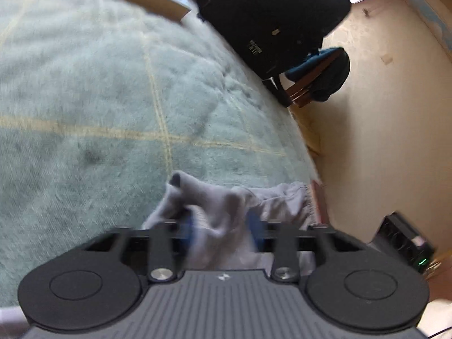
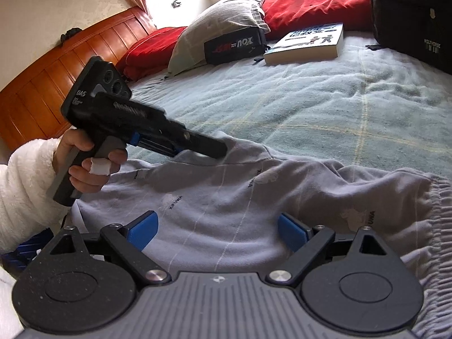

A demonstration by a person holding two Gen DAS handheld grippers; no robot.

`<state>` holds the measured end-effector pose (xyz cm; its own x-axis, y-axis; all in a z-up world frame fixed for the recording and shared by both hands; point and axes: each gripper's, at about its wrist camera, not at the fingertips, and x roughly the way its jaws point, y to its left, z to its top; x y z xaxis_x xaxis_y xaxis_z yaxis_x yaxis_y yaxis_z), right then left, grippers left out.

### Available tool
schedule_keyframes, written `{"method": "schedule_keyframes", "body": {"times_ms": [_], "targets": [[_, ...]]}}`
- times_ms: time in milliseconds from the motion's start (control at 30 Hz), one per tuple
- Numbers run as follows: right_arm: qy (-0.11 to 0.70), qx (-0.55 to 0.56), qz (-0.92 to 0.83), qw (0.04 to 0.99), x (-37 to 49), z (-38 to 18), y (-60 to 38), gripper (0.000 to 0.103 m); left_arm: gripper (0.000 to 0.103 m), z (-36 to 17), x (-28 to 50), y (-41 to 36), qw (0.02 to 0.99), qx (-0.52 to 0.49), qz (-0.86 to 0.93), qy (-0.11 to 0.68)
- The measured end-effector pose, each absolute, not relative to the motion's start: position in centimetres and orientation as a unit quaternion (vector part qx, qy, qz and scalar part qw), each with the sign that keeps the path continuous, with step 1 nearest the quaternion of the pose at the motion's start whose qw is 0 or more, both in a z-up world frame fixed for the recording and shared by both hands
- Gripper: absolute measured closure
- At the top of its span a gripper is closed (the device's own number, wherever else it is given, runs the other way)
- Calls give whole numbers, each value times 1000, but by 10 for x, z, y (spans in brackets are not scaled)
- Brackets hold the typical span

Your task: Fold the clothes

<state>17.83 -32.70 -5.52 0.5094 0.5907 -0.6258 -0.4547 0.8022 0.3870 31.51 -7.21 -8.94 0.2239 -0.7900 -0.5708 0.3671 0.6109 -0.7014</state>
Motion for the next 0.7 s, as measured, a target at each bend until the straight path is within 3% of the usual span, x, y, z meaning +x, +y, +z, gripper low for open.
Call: {"method": "schedule_keyframes", "body": {"times_ms": [200, 300, 700], "targets": [[392, 94, 291, 868, 177, -56, -337, 7, 92, -86, 307, -59, 764, -212, -388, 470], [390, 92, 288, 870, 178, -55, -336, 7, 101, -80, 309, -62, 793, -186, -353, 460], [383, 84, 265, 881, 173, -47, -340, 7, 98, -74, 333, -71, 822, -156, -298, 460]]}}
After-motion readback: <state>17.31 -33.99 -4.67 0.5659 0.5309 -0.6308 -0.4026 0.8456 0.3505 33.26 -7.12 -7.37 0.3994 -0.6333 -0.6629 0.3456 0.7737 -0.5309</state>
